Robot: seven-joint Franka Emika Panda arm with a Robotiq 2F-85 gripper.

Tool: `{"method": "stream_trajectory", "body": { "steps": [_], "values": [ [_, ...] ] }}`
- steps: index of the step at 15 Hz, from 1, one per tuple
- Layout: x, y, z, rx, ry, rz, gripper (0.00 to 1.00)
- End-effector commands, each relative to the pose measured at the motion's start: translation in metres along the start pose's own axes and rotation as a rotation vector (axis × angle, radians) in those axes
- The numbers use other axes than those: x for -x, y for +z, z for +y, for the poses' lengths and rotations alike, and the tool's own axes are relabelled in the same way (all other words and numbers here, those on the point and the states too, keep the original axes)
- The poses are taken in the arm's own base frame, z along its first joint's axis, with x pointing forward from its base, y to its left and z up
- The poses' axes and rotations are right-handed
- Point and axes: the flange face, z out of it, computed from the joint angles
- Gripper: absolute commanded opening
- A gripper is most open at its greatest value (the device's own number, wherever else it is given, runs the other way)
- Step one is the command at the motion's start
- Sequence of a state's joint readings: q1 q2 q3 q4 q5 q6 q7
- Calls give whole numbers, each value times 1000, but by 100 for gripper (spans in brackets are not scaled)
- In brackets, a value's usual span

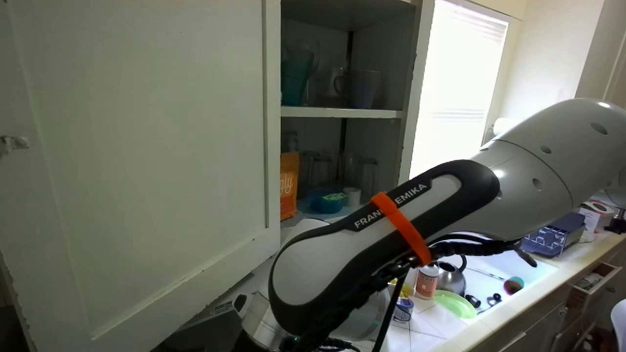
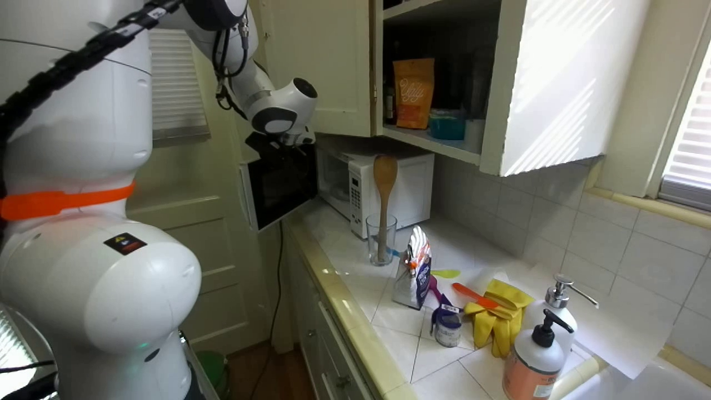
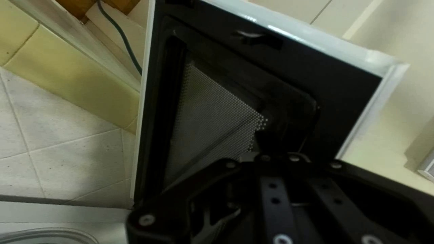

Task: Open the microwave door

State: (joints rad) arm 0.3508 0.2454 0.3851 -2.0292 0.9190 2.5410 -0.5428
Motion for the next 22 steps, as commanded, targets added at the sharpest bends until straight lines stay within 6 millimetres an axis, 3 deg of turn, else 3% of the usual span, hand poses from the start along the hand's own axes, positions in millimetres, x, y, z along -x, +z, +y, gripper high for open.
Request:
{"method": "stream_trajectory", "body": {
  "steps": [1, 3, 4, 6, 12, 15, 19, 20, 21, 22],
  "values": [
    [13, -9, 6, 95, 64, 15, 0],
    [25, -20, 2, 183, 94, 51, 0],
    [31, -26, 1, 221, 114, 67, 26],
    [48, -40, -2, 297, 149, 99, 34],
    [108, -107, -15, 521, 213, 205, 77],
    [120, -136, -46, 689, 198, 273, 99],
    [137, -167, -107, 879, 200, 320, 100],
    [140, -174, -115, 890, 188, 275, 100],
    [127, -160, -101, 812, 181, 273, 100],
    [132, -168, -111, 840, 179, 271, 100]
  ]
}}
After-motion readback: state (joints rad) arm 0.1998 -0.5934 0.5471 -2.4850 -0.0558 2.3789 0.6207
